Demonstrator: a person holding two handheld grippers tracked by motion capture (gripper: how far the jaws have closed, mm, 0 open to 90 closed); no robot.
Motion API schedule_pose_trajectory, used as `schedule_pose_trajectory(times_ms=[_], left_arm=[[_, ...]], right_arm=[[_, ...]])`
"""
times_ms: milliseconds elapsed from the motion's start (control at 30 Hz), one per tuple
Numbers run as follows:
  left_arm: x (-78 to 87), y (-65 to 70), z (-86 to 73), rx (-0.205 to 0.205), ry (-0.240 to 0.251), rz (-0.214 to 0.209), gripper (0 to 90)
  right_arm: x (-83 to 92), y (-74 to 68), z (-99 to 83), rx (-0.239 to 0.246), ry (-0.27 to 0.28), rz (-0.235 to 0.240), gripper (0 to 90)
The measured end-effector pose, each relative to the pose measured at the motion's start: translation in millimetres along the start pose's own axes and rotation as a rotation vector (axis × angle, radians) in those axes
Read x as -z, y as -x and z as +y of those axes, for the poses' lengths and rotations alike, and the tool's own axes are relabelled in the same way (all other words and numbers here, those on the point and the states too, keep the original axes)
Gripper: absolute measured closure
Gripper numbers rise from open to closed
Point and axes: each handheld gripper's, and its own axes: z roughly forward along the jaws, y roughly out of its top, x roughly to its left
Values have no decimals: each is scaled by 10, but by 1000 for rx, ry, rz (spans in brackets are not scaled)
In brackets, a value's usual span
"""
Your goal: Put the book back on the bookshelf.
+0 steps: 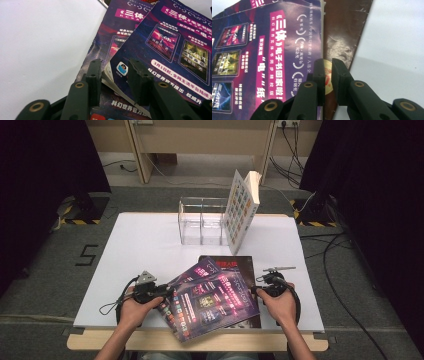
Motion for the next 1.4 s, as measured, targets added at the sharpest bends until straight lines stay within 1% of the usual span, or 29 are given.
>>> schedule_pose_trajectory(times_ms=[67, 133, 167, 233, 267, 400, 633, 733, 800, 867, 933, 967, 1000, 1100, 1133, 1200, 1300, 1333, 1400], left_arm=[[0, 0, 0, 0, 0, 0, 637], [0, -2, -2, 1, 1, -1, 636], [0, -1, -2, 1, 1, -1, 637], [0, -1, -2, 1, 1, -2, 636], [0, -1, -2, 1, 2, -2, 637], [2, 1, -4, -2, 2, -1, 637], [4, 3, -3, -4, 2, 2, 641], [8, 7, 0, -13, 0, 7, 647], [9, 9, 2, -16, -1, 8, 652], [12, 11, 4, -22, -1, 11, 659], [15, 12, 5, -24, -1, 13, 665], [15, 12, 5, -24, -1, 13, 666], [15, 12, 6, -24, -1, 13, 666], [14, 12, 5, -23, 0, 13, 666], [14, 12, 5, -24, -1, 14, 666], [14, 12, 7, -25, -2, 14, 666], [15, 13, 8, -25, -1, 15, 668], [16, 12, 8, -25, -1, 15, 669], [17, 12, 7, -24, -1, 15, 671]], right_arm=[[-5, 10, -12, 8, 6, -2, 817], [0, 0, -23, -3, 7, -3, 815], [1, 4, -27, 10, 12, -3, 815], [8, -2, -35, 13, 10, -3, 814], [13, -11, -38, 6, 6, -6, 815], [29, -13, -60, 20, 7, -6, 820], [104, -38, -147, 36, -15, -14, 874], [129, -47, -198, 40, -40, -15, 900], [137, -46, -226, 49, -47, -10, 900], [155, -58, -258, 38, -58, -13, 900], [171, -54, -283, 45, -61, -7, 900], [181, -64, -295, 35, -68, -7, 900], [187, -60, -306, 47, -69, -5, 900], [222, -80, -341, 42, -79, -4, 900], [229, -77, -352, 52, -80, 0, 900], [242, -96, -380, 43, -92, 3, 900], [252, -116, -412, 53, -99, 7, 900], [258, -120, -419, 63, -102, 9, 900], [273, -137, -440, 61, -109, 10, 900]])
